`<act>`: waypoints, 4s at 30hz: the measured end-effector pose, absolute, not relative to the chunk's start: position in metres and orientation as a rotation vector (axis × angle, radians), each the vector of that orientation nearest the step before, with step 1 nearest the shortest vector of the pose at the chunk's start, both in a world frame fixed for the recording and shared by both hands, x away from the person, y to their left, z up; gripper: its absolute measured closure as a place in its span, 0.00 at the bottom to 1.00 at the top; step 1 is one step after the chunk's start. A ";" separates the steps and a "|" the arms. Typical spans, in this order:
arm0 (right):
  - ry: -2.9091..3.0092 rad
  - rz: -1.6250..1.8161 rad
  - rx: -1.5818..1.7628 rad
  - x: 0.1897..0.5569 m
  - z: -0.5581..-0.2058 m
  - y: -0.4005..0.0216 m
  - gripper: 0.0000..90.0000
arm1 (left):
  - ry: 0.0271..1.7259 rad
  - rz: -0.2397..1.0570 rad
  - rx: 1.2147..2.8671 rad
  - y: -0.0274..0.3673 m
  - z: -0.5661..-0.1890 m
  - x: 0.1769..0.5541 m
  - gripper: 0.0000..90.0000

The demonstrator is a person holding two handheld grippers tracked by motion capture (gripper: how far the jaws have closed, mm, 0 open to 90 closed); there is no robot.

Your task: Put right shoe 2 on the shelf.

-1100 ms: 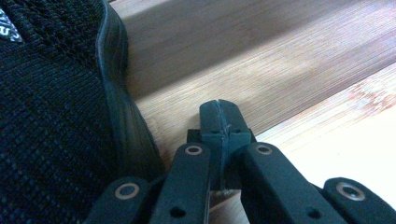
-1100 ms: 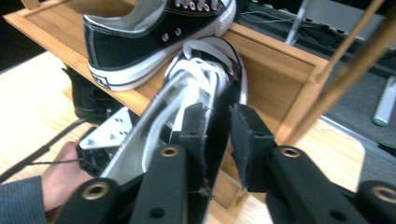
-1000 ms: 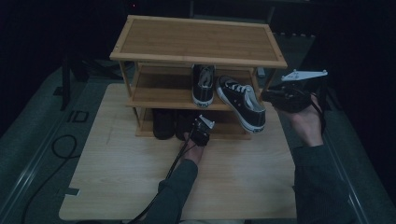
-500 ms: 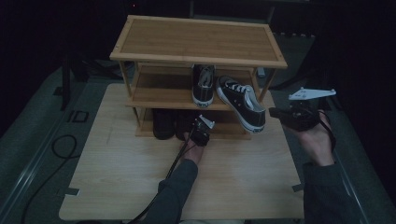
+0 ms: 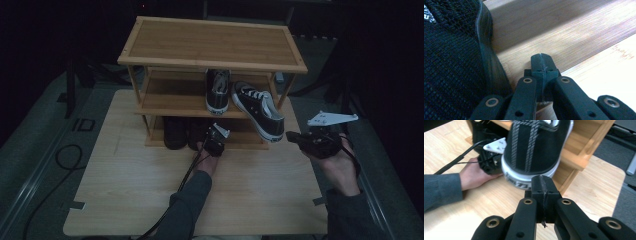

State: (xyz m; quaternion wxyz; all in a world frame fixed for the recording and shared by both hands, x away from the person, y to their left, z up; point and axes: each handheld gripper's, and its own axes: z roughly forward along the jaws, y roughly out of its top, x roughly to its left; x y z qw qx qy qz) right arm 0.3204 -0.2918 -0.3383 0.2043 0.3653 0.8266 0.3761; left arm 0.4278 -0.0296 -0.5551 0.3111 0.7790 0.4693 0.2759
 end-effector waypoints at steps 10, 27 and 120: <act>2.356 1.048 0.980 0.312 -0.348 -0.281 1.00 | 1.239 0.729 2.056 -0.030 -0.555 0.428 1.00; 2.365 1.046 0.983 0.315 -0.351 -0.278 1.00 | 1.240 0.731 2.054 -0.030 -0.555 0.428 1.00; 2.333 1.198 0.949 0.360 -0.358 -0.193 1.00 | 1.249 0.739 2.050 -0.030 -0.555 0.428 1.00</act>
